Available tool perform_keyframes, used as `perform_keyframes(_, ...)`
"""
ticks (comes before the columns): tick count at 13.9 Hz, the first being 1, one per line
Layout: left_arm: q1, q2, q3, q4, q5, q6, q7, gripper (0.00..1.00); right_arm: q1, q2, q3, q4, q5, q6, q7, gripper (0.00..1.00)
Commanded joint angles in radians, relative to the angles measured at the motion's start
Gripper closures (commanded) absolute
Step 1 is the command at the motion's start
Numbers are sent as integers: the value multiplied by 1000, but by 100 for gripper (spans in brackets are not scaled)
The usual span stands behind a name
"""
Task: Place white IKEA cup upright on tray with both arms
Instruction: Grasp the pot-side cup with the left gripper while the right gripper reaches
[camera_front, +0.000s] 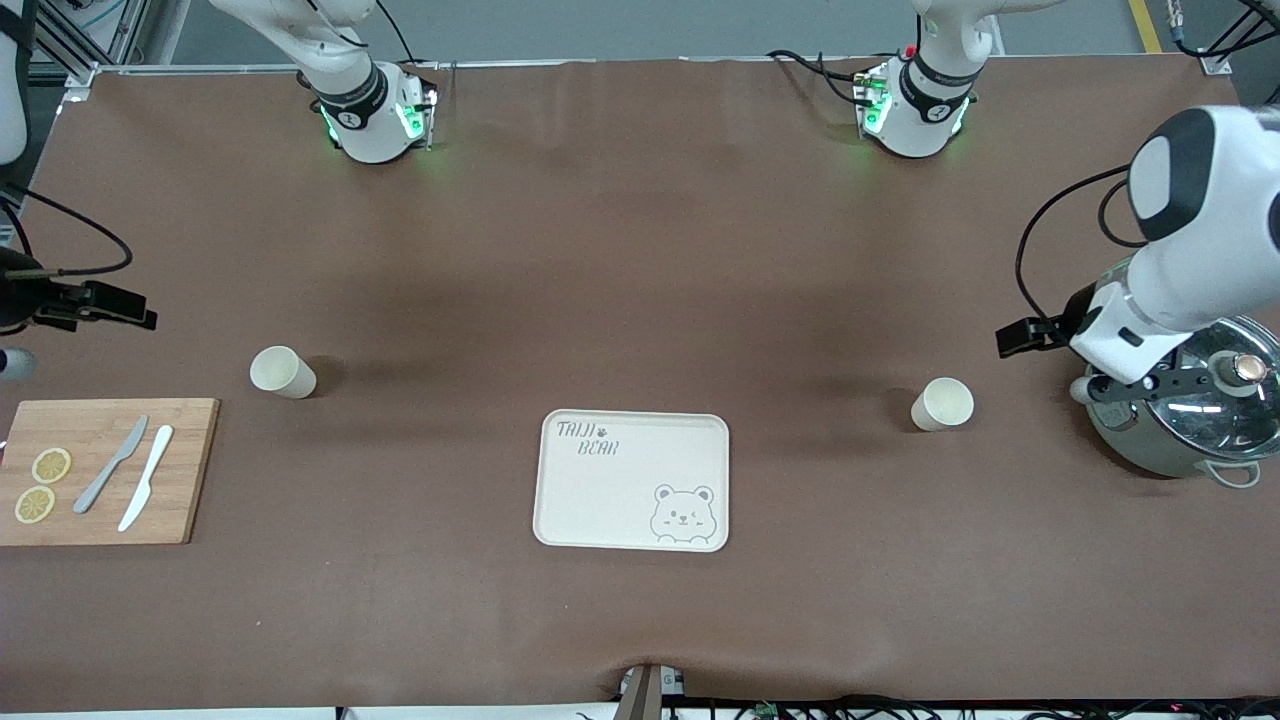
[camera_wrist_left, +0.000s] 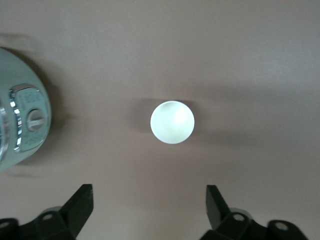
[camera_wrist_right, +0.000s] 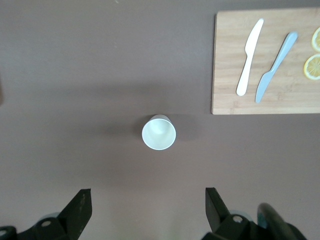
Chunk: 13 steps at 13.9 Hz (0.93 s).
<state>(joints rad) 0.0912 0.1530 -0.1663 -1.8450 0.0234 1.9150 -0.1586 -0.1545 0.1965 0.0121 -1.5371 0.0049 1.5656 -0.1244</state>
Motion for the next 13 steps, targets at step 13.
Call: perform_keyframes(13,53,186,-9,-281,-2,582,22,30,-166,147,9,-200,17,393,57,0)
